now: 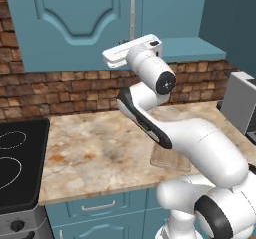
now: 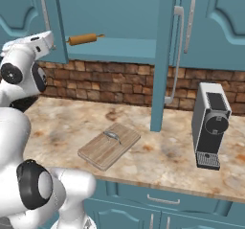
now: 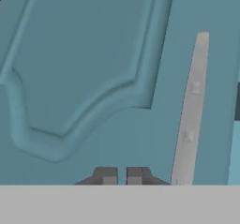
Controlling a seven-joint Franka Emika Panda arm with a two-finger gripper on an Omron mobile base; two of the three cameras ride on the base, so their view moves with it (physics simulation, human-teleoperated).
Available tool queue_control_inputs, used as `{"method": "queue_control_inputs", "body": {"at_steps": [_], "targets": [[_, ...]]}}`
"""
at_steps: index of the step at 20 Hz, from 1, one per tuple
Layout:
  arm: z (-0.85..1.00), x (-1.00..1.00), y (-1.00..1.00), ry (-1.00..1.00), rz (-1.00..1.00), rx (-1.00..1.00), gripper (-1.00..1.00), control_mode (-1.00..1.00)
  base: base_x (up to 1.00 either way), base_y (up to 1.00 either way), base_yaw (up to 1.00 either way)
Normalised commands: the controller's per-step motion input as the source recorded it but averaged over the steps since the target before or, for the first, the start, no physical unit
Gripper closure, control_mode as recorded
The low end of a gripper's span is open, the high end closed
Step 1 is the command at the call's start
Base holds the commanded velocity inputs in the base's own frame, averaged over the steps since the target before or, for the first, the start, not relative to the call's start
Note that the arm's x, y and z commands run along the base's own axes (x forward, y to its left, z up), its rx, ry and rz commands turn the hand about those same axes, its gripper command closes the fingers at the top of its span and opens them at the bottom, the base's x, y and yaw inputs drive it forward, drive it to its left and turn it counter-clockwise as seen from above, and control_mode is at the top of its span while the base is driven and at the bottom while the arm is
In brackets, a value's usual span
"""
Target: Open the cabinet, retrieve the rolling pin, and place it next to the meat on the cutting board to prepare for tenderizing.
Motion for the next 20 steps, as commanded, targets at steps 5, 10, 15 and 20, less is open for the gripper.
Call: {"method": "queue_control_inputs", "body": {"at_steps": [5, 10, 15, 20], "targets": [[0.00, -0.92, 0.99, -0.06, 0.00, -0.11, 1.00, -1.00, 0.00, 0.00, 0.00], [0.00, -0.79, 0.56, -0.02, 0.00, -0.02, -1.00, -1.00, 0.00, 0.00, 0.00], [0.00, -0.39, -0.16, -0.01, 0.00, 0.02, -1.00, -1.00, 0.00, 0.00, 0.00], [0.00, -0.41, -0.45, -0.03, 0.00, 0.06, -1.00, -1.00, 0.00, 0.00, 0.00]]}}
